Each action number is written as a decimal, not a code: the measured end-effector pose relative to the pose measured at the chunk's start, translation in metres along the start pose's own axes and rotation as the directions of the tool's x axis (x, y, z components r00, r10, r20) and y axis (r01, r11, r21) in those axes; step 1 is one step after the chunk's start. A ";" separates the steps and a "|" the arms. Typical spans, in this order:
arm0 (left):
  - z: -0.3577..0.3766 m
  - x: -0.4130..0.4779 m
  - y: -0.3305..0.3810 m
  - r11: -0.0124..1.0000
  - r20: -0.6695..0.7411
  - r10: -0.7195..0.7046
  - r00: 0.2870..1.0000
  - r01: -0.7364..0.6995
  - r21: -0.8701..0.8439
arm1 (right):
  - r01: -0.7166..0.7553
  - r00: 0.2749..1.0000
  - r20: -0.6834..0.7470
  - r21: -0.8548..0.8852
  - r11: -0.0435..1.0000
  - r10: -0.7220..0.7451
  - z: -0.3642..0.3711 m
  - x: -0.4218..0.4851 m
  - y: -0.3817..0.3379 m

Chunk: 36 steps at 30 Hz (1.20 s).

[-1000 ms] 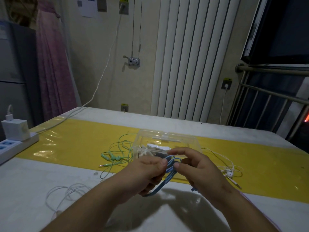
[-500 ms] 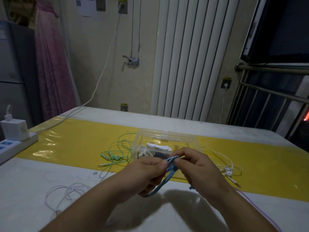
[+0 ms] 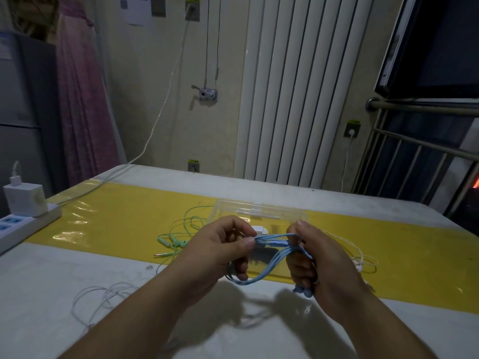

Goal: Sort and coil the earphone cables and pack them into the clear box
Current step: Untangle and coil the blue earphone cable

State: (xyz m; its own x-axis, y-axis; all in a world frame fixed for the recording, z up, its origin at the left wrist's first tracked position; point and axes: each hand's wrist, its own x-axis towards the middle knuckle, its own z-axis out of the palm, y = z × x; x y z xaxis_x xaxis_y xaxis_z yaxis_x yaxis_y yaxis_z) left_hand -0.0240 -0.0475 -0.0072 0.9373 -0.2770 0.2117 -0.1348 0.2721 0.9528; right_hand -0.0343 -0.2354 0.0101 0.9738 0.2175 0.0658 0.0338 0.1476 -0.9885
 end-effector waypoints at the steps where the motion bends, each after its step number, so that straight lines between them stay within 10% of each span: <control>1: -0.001 0.000 -0.001 1.000 0.002 0.003 1.000 -0.003 0.002 | 0.000 0.999 -0.033 -0.033 0.999 -0.001 0.001 0.000 0.000; 36: -0.004 0.000 0.000 0.994 0.061 0.042 0.997 -0.048 0.100 | 0.049 0.997 -0.054 -0.189 0.981 -0.060 0.001 0.006 0.006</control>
State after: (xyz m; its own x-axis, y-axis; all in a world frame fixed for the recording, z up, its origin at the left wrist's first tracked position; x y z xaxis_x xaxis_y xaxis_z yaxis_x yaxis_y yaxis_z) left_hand -0.0225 -0.0435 -0.0084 0.9095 -0.3205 0.2647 -0.2116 0.1912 0.9585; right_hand -0.0288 -0.2319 0.0047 0.9808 0.1558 0.1173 0.1229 -0.0271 -0.9920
